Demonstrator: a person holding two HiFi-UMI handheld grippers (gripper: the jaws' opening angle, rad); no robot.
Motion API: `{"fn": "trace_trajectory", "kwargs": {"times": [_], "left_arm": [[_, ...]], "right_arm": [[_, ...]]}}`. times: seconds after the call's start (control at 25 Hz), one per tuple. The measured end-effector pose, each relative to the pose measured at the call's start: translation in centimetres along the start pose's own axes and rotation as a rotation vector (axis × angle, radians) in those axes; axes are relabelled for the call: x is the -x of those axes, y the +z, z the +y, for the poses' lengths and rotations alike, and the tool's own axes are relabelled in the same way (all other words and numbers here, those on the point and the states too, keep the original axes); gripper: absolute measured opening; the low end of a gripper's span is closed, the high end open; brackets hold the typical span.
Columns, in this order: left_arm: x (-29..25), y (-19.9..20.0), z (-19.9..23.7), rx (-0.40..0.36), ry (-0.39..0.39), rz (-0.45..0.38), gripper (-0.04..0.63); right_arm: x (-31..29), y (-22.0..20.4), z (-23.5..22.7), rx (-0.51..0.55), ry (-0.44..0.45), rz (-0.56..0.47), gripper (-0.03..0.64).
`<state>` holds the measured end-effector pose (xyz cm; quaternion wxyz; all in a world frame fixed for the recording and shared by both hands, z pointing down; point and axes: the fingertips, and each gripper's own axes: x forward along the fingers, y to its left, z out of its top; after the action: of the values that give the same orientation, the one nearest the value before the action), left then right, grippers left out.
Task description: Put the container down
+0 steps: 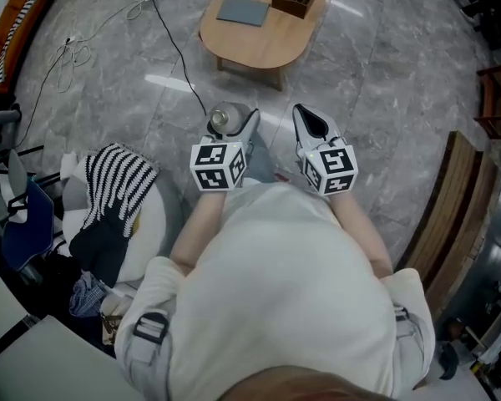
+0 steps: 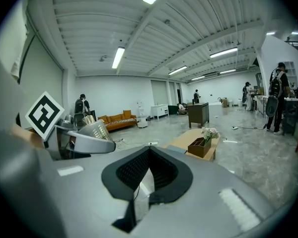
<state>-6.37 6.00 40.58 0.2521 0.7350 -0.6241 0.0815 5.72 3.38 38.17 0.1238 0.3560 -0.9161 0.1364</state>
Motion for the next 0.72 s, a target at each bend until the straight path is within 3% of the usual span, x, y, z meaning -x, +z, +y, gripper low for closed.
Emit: {"fn": "trace_trajectory", "kwargs": {"times": [0.72], "left_arm": [[-12.8, 8.1, 9.1, -0.041, -0.082, 0.082, 0.347]], "right_arm": [[-15.5, 6.9, -5.5, -0.029, -0.088, 0.043, 0.002]]}}
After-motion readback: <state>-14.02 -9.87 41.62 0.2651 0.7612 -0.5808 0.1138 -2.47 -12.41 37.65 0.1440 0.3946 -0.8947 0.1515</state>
